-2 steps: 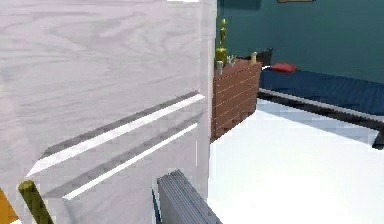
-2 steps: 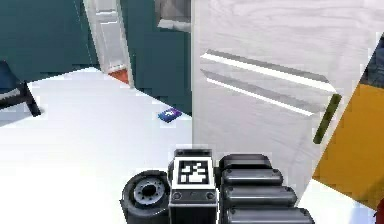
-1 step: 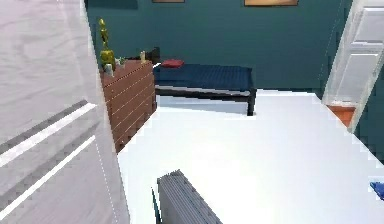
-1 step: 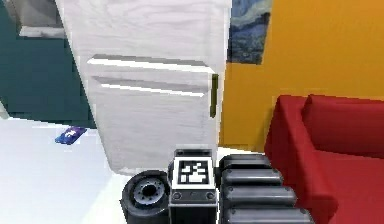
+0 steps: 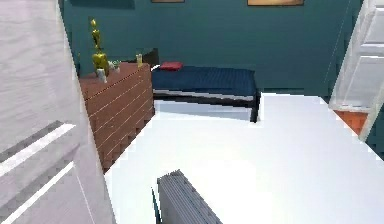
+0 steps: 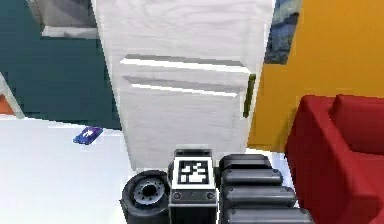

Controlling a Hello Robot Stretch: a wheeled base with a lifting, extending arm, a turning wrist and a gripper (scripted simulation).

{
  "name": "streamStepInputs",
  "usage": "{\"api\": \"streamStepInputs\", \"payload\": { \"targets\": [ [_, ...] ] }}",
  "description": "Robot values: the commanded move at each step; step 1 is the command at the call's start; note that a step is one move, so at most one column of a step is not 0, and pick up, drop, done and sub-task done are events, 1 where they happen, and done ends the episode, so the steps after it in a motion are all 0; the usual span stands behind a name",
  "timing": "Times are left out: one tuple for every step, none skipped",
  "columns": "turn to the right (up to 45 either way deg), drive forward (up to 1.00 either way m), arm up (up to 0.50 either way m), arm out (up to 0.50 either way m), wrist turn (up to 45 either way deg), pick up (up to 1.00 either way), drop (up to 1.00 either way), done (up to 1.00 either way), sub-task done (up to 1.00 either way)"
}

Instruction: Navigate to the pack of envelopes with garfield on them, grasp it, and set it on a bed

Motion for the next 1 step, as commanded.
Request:
{"api": "streamStepInputs", "payload": {
  "targets": [
    [45.0, 0.0, 0.0, 0.0, 0.0, 0.0, 0.0, 0.0, 0.0]
  ]
}}
